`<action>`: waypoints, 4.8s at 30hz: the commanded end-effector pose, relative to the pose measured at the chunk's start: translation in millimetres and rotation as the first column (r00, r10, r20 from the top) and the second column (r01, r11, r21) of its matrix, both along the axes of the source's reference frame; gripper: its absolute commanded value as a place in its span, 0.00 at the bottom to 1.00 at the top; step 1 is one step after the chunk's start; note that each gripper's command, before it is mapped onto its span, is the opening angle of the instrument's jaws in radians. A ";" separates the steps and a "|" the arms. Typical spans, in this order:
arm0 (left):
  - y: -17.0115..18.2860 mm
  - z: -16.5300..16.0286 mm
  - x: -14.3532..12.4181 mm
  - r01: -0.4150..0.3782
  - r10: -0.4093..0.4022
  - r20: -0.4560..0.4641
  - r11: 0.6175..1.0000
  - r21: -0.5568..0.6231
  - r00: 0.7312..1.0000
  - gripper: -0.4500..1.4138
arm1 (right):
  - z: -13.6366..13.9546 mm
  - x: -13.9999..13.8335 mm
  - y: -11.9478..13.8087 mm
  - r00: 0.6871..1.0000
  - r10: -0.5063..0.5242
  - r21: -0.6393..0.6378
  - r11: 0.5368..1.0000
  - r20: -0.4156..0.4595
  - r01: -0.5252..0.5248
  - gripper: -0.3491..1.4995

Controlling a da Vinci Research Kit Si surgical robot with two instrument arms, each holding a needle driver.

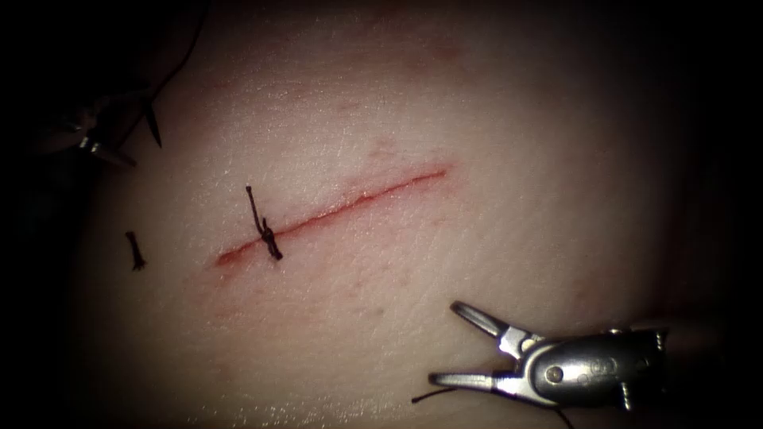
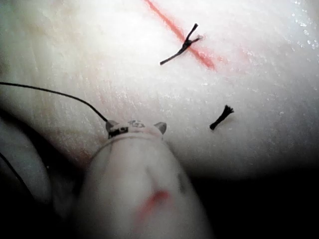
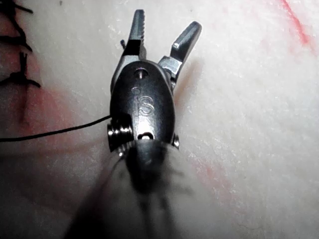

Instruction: Wound Closure

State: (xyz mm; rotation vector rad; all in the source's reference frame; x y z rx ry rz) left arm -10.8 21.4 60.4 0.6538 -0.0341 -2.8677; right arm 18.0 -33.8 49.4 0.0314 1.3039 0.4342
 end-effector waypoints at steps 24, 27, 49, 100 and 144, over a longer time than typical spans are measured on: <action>0.5 4.2 -0.5 -0.082 0.077 -0.087 0.995 -0.057 0.993 0.61 | 1.0 0.9 -2.0 1.000 -0.011 0.016 1.000 -0.005 0.011 0.73; 0.5 4.8 -0.7 -0.074 0.067 -0.098 0.995 -0.063 0.993 0.61 | 1.0 0.9 -2.1 1.000 -0.010 0.021 1.000 -0.007 0.010 0.73; -3.6 0.4 -6.1 -0.237 0.224 -0.088 0.952 -0.194 0.971 0.00 | 0.5 0.0 -1.4 1.000 -0.006 0.041 0.999 -0.018 0.007 0.66; -6.4 -0.4 -24.6 -0.148 0.176 0.025 0.888 -0.436 0.984 0.98 | -2.4 -5.0 -0.5 0.997 0.071 0.044 0.997 0.010 -0.071 0.65; -12.6 6.4 -23.1 0.556 -0.620 0.291 0.784 0.277 0.729 0.43 | -1.2 -3.7 -1.9 0.997 0.077 0.024 0.997 0.009 -0.077 0.72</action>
